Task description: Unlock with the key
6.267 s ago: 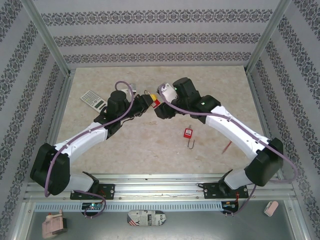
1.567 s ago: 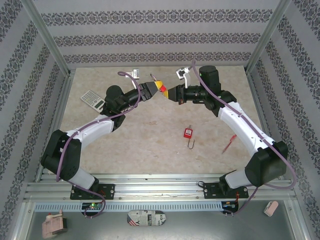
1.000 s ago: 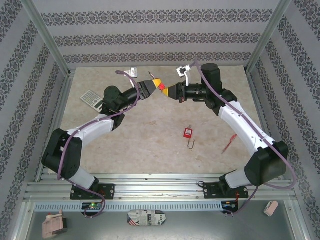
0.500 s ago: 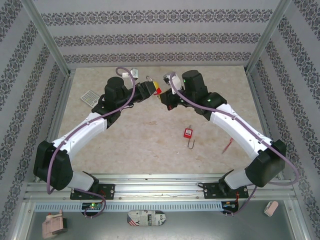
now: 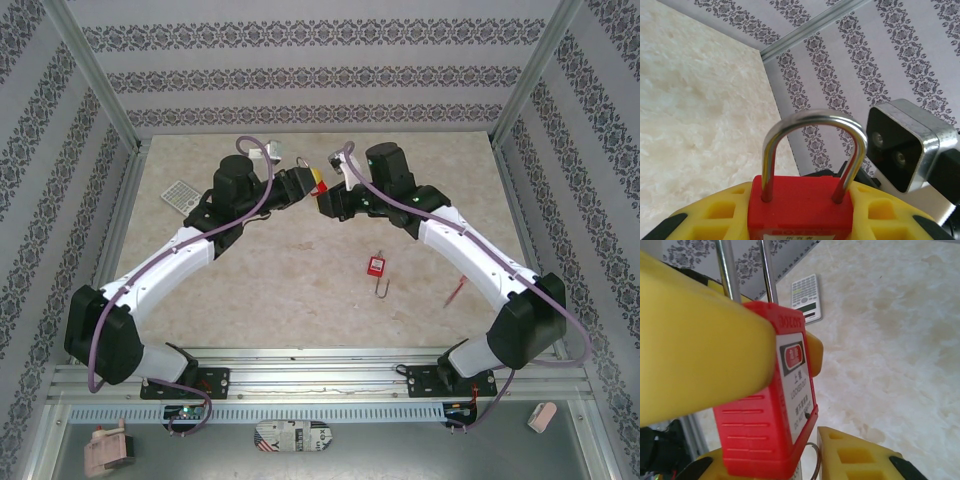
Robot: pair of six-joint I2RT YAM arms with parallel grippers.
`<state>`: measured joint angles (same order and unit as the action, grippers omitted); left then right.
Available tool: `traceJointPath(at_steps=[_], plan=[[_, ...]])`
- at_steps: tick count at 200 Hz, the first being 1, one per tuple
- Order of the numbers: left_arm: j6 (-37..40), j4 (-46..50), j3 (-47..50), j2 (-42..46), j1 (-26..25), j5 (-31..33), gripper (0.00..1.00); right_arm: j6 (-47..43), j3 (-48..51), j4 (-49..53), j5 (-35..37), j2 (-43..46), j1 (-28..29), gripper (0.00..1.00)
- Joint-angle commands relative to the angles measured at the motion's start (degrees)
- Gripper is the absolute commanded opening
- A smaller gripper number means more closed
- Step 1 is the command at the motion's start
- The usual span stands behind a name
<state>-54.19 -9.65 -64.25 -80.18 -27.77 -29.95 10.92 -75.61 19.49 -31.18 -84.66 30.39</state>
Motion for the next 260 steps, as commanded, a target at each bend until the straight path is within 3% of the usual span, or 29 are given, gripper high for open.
traceJointPath(at_steps=[1,40,86,112,203,260], plan=[[2.4,3.2,-2.6,2.1,-1.6,-3.0,0.00,1.1,-0.7,-2.1,-4.4,1.0,-0.5,0.28],[12.2,19.8,-8.9,2.7,-2.0,3.7,0.00,1.8,1.5,-2.8,-6.4,2.9,-1.4,0.43],[19.5,32.9,-16.1,2.1,-3.7,10.4,0.00,0.9,2.8,-3.3,-3.2,4.5,-1.7,0.46],[19.3,34.2,-17.0,1.2,-4.0,10.8,0.00,1.1,3.1,-4.5,-2.9,4.5,-1.1,0.45],[18.0,33.1,-17.3,-0.1,-4.2,10.6,0.00,2.1,4.7,-6.5,-4.3,3.7,1.0,0.25],[16.4,31.4,-16.7,-0.7,-4.1,10.3,0.00,1.9,5.9,-7.1,-1.8,4.2,3.1,0.29]])
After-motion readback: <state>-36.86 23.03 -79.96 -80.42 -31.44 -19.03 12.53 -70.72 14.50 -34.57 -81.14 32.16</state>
